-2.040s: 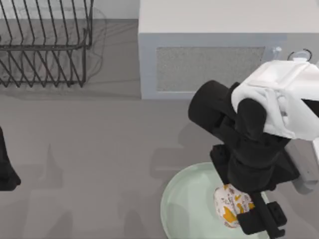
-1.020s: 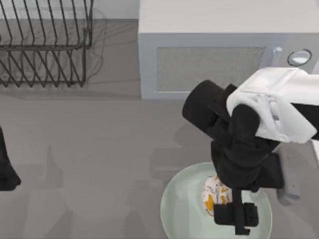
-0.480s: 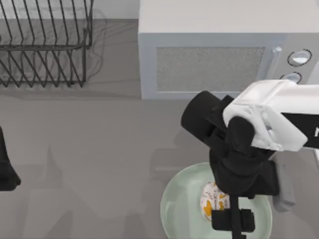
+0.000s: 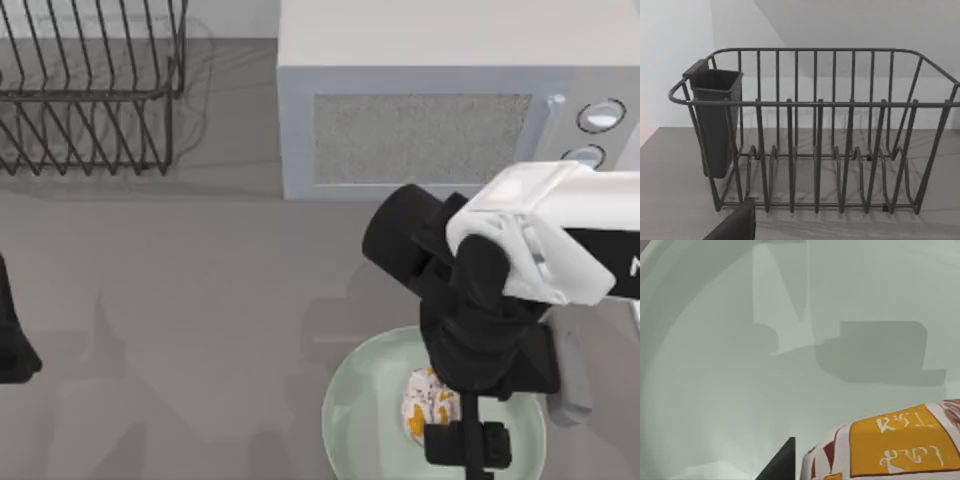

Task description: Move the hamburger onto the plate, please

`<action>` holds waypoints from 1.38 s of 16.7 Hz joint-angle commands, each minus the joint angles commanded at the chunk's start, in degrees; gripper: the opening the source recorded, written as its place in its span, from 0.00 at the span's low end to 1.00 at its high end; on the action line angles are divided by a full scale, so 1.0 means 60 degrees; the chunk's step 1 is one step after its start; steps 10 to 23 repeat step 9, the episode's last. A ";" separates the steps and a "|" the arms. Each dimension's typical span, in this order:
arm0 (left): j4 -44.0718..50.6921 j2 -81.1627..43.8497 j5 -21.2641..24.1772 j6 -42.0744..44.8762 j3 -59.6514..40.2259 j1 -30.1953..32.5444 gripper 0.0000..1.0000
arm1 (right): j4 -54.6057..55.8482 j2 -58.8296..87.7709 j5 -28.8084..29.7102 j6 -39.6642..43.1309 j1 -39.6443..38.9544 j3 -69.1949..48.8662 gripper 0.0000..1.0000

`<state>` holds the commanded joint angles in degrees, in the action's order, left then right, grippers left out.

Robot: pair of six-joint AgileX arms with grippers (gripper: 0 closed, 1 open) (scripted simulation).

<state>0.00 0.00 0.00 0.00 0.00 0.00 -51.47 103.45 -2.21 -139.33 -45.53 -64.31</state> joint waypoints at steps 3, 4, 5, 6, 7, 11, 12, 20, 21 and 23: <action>0.0000 0.0000 0.0000 0.0000 0.0000 0.0000 1.00 | 0.0000 0.0000 0.0000 0.0000 0.0000 0.0000 0.98; 0.0000 0.0000 0.0000 0.0000 0.0000 0.0000 1.00 | 0.0000 0.0000 0.0000 0.0000 0.0000 0.0000 1.00; 0.0000 0.0000 0.0000 0.0000 0.0000 0.0000 1.00 | 0.0000 0.0000 0.0000 0.0000 0.0000 0.0000 1.00; 0.0000 0.0000 0.0000 0.0000 0.0000 0.0000 1.00 | 0.0000 0.0000 0.0000 0.0000 0.0000 0.0000 1.00; 0.0000 0.0000 0.0000 0.0000 0.0000 0.0000 1.00 | 0.0000 0.0000 0.0000 0.0000 0.0000 0.0000 1.00; 0.0000 0.0000 0.0000 0.0000 0.0000 0.0000 1.00 | 0.0000 0.0000 0.0000 0.0000 0.0000 0.0000 1.00; 0.0000 0.0000 0.0000 0.0000 0.0000 0.0000 1.00 | 0.0000 0.0000 0.0000 0.0000 0.0000 0.0000 1.00; 0.0000 0.0000 0.0000 0.0000 0.0000 0.0000 1.00 | 0.0000 0.0000 0.0000 0.0000 0.0000 0.0000 1.00; 0.0000 0.0000 0.0000 0.0000 0.0000 0.0000 1.00 | 0.0000 0.0000 0.0000 0.0000 0.0000 0.0000 1.00; 0.0000 0.0000 0.0000 0.0000 0.0000 0.0000 1.00 | 0.0000 0.0000 0.0000 0.0000 0.0000 0.0000 1.00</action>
